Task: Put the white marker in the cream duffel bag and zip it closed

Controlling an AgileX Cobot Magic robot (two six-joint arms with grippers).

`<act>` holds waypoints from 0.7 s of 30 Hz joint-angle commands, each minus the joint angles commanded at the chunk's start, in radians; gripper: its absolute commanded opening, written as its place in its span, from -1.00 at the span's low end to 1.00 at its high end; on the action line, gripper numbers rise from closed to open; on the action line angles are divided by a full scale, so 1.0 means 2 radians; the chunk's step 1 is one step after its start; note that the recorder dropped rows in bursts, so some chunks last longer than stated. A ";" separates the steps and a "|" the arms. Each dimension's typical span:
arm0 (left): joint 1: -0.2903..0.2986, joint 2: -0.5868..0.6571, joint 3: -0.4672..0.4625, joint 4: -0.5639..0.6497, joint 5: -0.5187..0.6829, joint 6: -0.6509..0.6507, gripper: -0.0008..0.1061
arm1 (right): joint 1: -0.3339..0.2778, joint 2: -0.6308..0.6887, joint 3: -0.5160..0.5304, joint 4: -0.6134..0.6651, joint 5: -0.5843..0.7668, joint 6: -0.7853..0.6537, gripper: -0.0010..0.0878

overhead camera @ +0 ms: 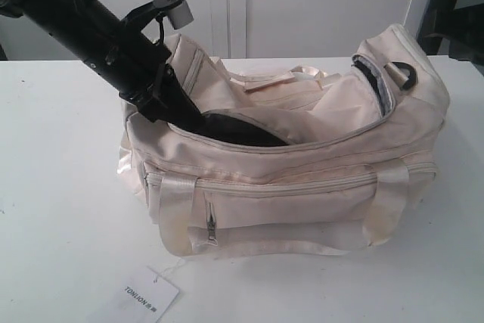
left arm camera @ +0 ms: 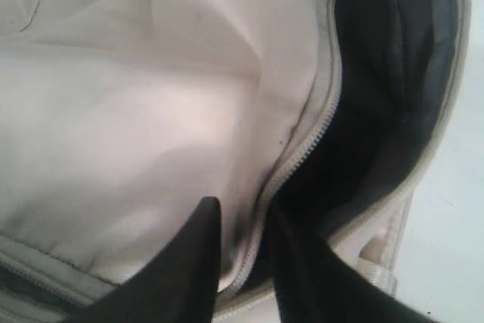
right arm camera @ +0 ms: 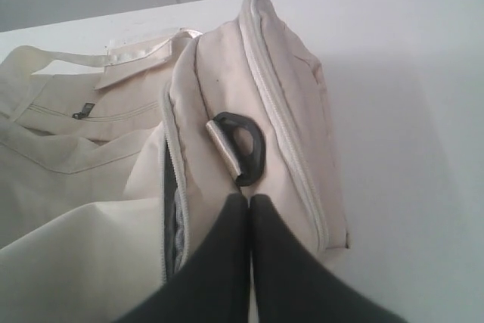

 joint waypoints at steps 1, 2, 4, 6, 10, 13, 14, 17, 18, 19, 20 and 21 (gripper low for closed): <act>0.000 0.000 0.000 -0.005 0.000 0.000 -0.17 | 0.000 0.000 0.000 0.000 0.000 0.000 -0.98; 0.000 0.000 0.000 -0.012 0.000 -0.002 -0.14 | 0.000 0.000 0.000 0.000 0.000 0.000 -0.98; 0.000 -0.003 0.000 -0.025 -0.001 -0.002 -0.12 | 0.000 0.000 0.000 0.001 0.000 0.000 -0.98; 0.000 -0.010 -0.001 -0.034 -0.002 -0.002 -0.12 | 0.000 0.001 0.000 0.002 0.001 0.000 -0.98; 0.000 -0.030 -0.001 -0.042 -0.002 -0.010 -0.12 | 0.000 0.001 0.000 0.002 0.001 0.000 -0.98; 0.000 -0.047 -0.001 -0.042 -0.002 -0.013 -0.12 | 0.000 0.001 0.000 0.002 0.002 0.000 -0.98; 0.000 -0.053 -0.001 -0.042 -0.002 -0.016 -0.12 | 0.000 0.001 0.000 0.002 0.002 0.000 -0.98; 0.000 -0.069 -0.001 -0.042 -0.012 -0.038 -0.12 | 0.000 0.001 0.000 0.002 0.005 0.000 -0.98; 0.000 -0.074 -0.001 -0.042 -0.017 -0.045 -0.12 | 0.000 0.001 0.000 0.002 0.006 0.000 -0.98; 0.000 -0.079 -0.001 -0.042 -0.022 -0.051 -0.12 | 0.000 0.001 0.000 0.002 0.006 0.000 -0.98; 0.000 -0.084 -0.001 -0.040 -0.030 -0.061 -0.12 | 0.000 0.001 0.000 0.002 0.008 0.000 -0.98; 0.000 -0.088 -0.001 -0.036 -0.038 -0.072 -0.12 | 0.000 0.001 0.000 0.002 0.009 0.000 -0.98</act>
